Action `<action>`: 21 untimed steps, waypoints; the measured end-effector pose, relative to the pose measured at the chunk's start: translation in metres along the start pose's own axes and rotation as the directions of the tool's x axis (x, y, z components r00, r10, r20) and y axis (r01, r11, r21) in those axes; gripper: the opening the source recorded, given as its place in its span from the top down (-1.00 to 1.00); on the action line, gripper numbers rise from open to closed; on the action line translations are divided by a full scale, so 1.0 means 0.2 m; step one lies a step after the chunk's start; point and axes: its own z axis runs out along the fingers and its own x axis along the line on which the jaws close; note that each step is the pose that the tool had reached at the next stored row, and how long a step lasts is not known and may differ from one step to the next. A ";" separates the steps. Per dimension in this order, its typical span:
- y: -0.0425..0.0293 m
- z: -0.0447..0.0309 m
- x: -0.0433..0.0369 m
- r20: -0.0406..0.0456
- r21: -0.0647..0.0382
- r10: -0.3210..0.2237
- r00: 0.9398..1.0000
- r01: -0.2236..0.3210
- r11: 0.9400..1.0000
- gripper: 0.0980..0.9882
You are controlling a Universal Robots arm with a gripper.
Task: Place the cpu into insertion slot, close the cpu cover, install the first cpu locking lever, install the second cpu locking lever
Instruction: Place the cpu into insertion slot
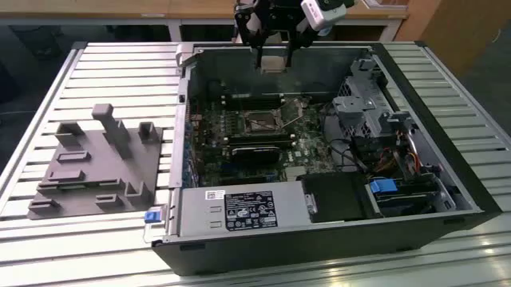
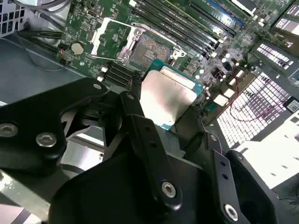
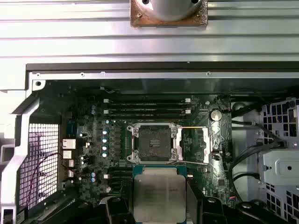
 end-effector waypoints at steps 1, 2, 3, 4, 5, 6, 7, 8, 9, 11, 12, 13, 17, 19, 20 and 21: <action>0.000 0.000 0.000 0.000 0.000 0.000 1.000 0.000 1.000 0.00; 0.000 0.000 0.000 0.000 0.000 0.000 1.000 0.000 1.000 0.00; 0.000 0.000 0.000 0.000 0.000 0.000 1.000 0.000 1.000 0.00; 0.000 0.000 0.000 0.000 0.000 0.000 1.000 0.000 1.000 0.00; 0.000 0.000 0.000 0.000 0.000 0.000 1.000 0.000 1.000 0.00; 0.000 0.000 0.000 0.000 0.000 0.001 1.000 -0.001 1.000 0.00; 0.000 0.000 0.000 0.000 0.000 0.001 1.000 -0.001 1.000 0.00; 0.000 0.000 0.000 0.000 0.000 0.002 1.000 -0.002 1.000 0.00; 0.000 0.000 0.000 0.000 0.000 0.003 1.000 -0.003 1.000 0.00; 0.000 0.000 0.000 0.000 0.000 0.005 1.000 -0.005 1.000 0.00; 0.000 0.000 0.000 0.000 0.000 0.006 1.000 -0.006 1.000 0.00; 0.000 0.000 0.000 0.001 0.000 0.007 1.000 -0.007 1.000 0.00; 0.000 0.000 0.000 0.001 0.000 0.014 1.000 -0.014 1.000 0.00; 0.000 0.000 0.000 0.001 0.000 0.016 1.000 -0.016 1.000 0.00; 0.000 0.000 0.000 0.002 0.000 0.018 1.000 -0.018 1.000 0.00; 0.000 0.000 0.000 0.002 0.000 0.019 1.000 -0.019 1.000 0.00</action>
